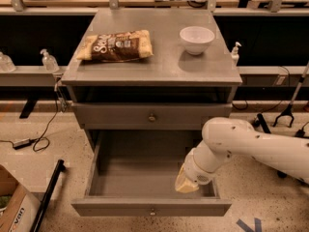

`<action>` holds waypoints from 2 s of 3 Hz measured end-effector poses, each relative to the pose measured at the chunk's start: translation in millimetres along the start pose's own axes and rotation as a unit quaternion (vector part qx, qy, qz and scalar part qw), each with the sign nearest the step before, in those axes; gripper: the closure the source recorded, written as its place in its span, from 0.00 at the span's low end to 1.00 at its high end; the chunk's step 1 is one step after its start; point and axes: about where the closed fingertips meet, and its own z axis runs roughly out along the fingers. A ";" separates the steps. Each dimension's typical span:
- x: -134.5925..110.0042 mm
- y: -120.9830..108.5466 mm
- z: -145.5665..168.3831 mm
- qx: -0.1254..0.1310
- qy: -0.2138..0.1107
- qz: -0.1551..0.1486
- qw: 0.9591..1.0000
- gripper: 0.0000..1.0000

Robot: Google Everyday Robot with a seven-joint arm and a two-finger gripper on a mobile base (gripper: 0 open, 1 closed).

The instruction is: Close middle drawer

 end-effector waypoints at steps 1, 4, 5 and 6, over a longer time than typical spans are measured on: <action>0.9 1.1 39.7 -0.010 -0.002 -0.004 1.000 1.00; 8.1 4.6 71.2 -0.016 0.012 -0.006 1.000 1.00; 20.9 7.4 98.5 -0.035 0.019 0.006 0.999 1.00; 34.7 6.9 126.9 -0.056 0.025 0.019 0.998 1.00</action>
Offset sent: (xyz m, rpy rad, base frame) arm -0.0028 0.0126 -0.0328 0.0060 0.0137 0.0123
